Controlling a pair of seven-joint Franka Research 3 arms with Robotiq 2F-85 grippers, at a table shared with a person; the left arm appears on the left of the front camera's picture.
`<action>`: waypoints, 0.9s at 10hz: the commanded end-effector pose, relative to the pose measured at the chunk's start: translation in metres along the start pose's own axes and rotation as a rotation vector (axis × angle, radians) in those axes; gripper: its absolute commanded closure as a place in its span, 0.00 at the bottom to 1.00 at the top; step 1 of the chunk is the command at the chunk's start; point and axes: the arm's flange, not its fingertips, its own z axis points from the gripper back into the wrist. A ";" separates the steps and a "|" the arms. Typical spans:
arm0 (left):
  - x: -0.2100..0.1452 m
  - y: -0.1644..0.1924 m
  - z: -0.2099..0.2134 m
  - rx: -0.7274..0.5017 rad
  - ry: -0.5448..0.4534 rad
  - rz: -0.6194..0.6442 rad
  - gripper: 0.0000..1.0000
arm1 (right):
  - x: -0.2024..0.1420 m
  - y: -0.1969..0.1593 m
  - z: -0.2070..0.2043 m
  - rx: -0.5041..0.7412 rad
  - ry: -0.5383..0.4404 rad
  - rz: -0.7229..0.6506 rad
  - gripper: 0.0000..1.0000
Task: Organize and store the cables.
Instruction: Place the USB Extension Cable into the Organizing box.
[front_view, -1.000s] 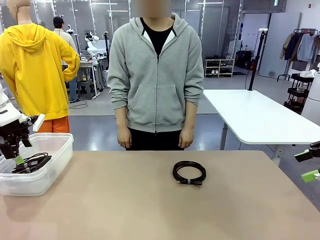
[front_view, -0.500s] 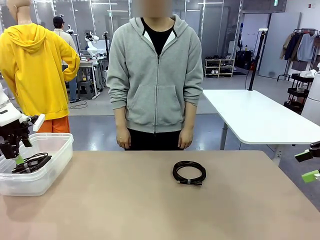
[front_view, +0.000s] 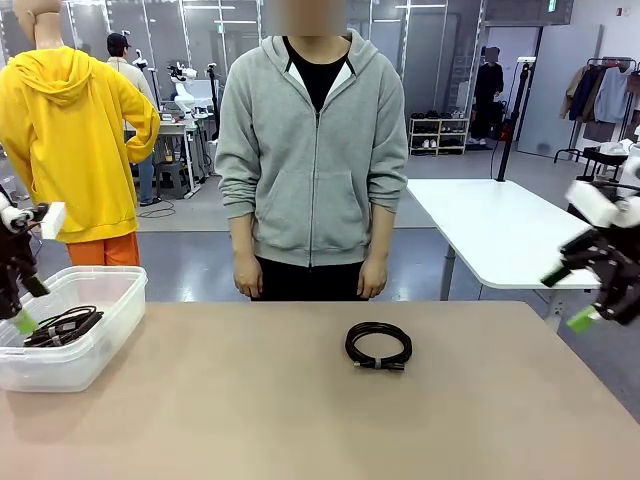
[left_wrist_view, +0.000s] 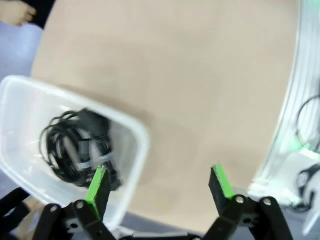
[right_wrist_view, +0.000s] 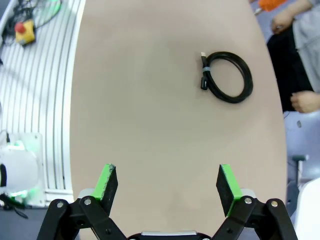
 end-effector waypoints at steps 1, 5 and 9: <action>-0.013 -0.072 0.001 0.074 -0.194 0.102 0.00 | 0.023 -0.040 -0.012 0.057 0.104 0.110 0.00; -0.049 -0.167 -0.029 0.219 -0.361 0.229 0.00 | 0.097 -0.091 -0.054 0.207 0.214 0.307 0.00; -0.028 -0.081 0.054 0.185 -0.367 0.227 0.00 | 0.116 -0.093 -0.071 0.202 0.216 0.332 0.00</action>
